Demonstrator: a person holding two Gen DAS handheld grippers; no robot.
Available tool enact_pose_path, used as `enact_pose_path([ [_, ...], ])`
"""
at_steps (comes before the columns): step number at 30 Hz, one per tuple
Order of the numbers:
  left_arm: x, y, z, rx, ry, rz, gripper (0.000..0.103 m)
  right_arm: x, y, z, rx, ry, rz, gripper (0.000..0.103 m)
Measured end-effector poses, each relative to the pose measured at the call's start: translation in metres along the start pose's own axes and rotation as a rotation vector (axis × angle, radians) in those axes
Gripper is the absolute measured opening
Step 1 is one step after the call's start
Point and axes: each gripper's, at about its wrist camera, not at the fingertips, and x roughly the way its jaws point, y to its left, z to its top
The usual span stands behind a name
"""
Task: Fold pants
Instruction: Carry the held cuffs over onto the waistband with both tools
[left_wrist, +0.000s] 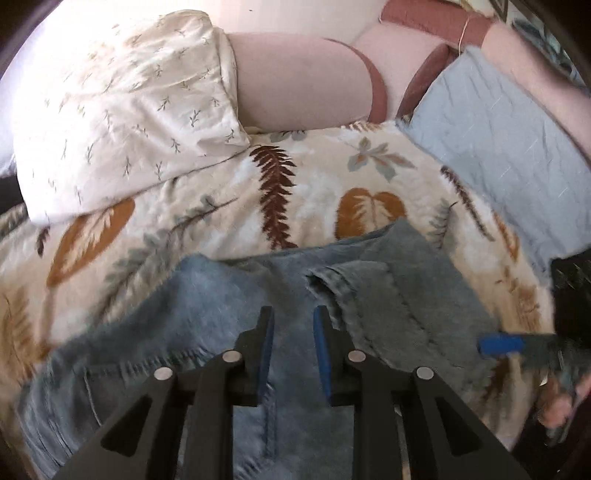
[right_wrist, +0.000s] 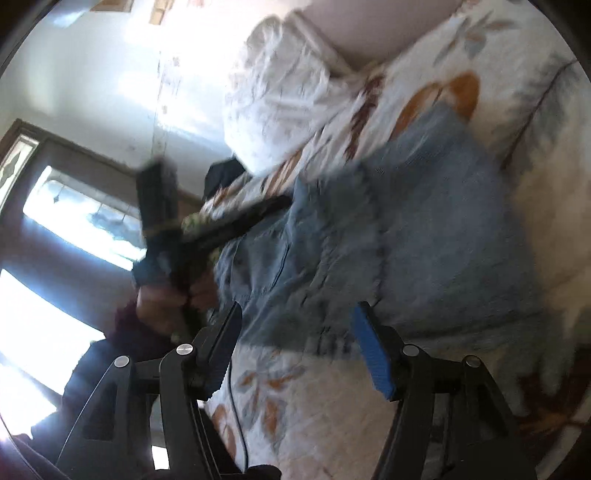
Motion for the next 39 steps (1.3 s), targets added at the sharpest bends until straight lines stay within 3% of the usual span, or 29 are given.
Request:
enact_pose_path([
  [5, 0.008, -0.022, -0.022, -0.104, 0.058, -0.096, 0.038, -0.035, -0.027, 0.018, 0.117, -0.168, -0.061, 0.063],
  [7, 0.014, -0.034, -0.030, -0.148, 0.082, -0.129, 0.046, -0.043, -0.033, 0.020, 0.150, -0.195, -0.062, 0.063],
  [9, 0.015, -0.043, -0.037, -0.191, 0.086, -0.138, 0.049, -0.047, -0.039, 0.020, 0.177, -0.209, -0.060, 0.063],
  [11, 0.019, -0.051, -0.046, -0.233, 0.118, -0.141, 0.048, -0.048, -0.041, 0.020, 0.178, -0.208, -0.066, 0.063],
  [16, 0.017, -0.070, -0.066, -0.233, 0.127, -0.091, 0.034, -0.042, -0.034, 0.021, 0.141, -0.197, -0.088, 0.063],
  [22, 0.009, -0.075, -0.075, -0.197, 0.110, -0.049, 0.034, -0.037, -0.028, 0.014, 0.103, -0.154, -0.124, 0.063],
  [26, 0.014, -0.077, -0.084, -0.191, 0.120, -0.018, 0.037, -0.018, -0.029, 0.008, 0.084, -0.045, -0.176, 0.063],
  [28, 0.007, -0.077, -0.086, -0.197, 0.095, -0.015, 0.037, -0.001, -0.027, 0.003, 0.026, 0.033, -0.280, 0.061],
  [31, -0.013, -0.078, -0.092, -0.182, 0.041, 0.039, 0.037, 0.010, -0.011, -0.004, -0.116, 0.069, -0.375, 0.062],
  [34, -0.046, -0.066, -0.107, -0.165, -0.032, 0.125, 0.038, 0.029, 0.012, -0.021, -0.332, 0.109, -0.498, 0.072],
  [37, -0.085, -0.036, -0.132, -0.221, -0.102, 0.236, 0.038, 0.049, 0.027, -0.042, -0.518, 0.132, -0.634, 0.079],
  [39, -0.106, -0.012, -0.147, -0.293, -0.137, 0.298, 0.038, 0.052, 0.029, -0.047, -0.537, 0.122, -0.665, 0.081],
])
